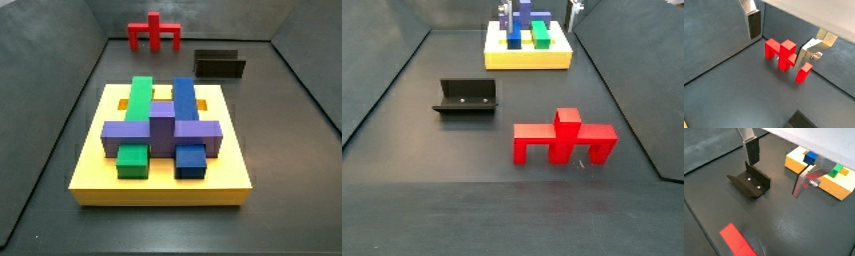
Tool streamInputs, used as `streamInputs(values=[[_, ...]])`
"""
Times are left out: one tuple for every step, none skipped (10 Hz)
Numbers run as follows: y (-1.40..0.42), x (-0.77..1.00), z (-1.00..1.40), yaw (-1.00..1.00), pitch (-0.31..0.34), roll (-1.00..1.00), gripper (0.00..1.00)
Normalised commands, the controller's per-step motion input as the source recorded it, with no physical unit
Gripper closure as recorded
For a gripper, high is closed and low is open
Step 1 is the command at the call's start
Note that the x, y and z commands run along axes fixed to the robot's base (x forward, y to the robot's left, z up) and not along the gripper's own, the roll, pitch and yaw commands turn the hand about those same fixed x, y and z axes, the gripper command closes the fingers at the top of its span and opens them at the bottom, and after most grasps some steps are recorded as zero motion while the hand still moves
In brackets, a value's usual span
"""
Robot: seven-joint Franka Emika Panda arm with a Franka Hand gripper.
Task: Pick up the red object. Move up. Move to above the board. Insert the red object.
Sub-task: Pick up the red object.
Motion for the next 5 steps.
streamInputs(values=[[0.17,0.00,-0.02,0.00,0.000,0.00,0.00],[0.74,0.03,-0.13,-0.05,0.000,-0.01,0.00],[0.91,0.00,-0.18,-0.09,0.000,-0.01,0.00],[0.91,0.00,-0.31,-0.10,0.000,0.00,0.00],[0.87,-0.04,-0.39,-0.13,-0.036,0.03,0.00]])
